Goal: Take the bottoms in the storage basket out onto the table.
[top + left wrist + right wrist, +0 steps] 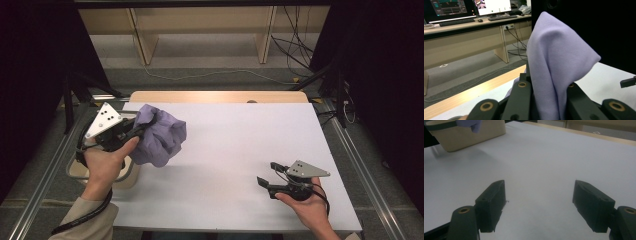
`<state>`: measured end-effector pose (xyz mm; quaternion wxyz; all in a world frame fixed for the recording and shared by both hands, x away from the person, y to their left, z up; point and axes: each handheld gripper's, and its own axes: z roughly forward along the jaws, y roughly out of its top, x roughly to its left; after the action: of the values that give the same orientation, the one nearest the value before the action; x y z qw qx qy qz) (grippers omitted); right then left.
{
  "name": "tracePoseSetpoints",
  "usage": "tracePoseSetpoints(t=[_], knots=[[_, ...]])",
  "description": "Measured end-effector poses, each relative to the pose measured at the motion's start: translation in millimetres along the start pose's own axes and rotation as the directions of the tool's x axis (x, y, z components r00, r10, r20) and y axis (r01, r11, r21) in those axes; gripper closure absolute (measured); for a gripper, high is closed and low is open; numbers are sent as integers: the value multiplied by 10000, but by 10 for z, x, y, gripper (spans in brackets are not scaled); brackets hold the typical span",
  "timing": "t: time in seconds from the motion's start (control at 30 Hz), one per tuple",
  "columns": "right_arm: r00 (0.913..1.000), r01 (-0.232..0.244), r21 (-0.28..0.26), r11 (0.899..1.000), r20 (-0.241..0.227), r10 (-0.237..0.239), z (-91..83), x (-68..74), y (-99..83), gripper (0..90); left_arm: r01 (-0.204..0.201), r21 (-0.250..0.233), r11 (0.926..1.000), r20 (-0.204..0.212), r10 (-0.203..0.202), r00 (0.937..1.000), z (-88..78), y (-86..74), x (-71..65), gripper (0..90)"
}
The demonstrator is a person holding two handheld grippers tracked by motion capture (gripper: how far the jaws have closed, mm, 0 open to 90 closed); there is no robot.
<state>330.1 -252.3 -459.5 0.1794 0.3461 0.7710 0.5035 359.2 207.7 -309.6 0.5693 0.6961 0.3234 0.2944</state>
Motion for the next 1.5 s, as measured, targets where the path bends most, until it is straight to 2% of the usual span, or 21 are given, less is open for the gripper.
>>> tracePoseSetpoints(t=[0.33, 0.77, 1.1, 1.43, 1.5], knots=[[10000, 0, 7, 10000, -26, 0, -1, 0, 1, 277, -79, 197, 9998, 477, 70, 9988, 57, -22, -127, 836], [10000, 12, -7, 10000, -54, -12, 1, 2, 0, 277, -222, 623, 9978, 1141, 150, 9934, 156, -108, -306, 836], [9999, 79, -20, 10000, -131, -79, 2, 14, 5, 277, -269, 888, 9957, 1715, 113, 9851, 232, -168, -454, 836], [9997, 70, -36, 10000, -219, -71, 3, 22, 6, 278, -403, 1260, 9912, 2380, 93, 9712, 318, -236, -617, 835], [9997, 62, -37, 10000, -249, -63, 2, 25, 7, 278, -440, 1279, 9908, 2415, 119, 9703, 327, -240, -629, 836]])
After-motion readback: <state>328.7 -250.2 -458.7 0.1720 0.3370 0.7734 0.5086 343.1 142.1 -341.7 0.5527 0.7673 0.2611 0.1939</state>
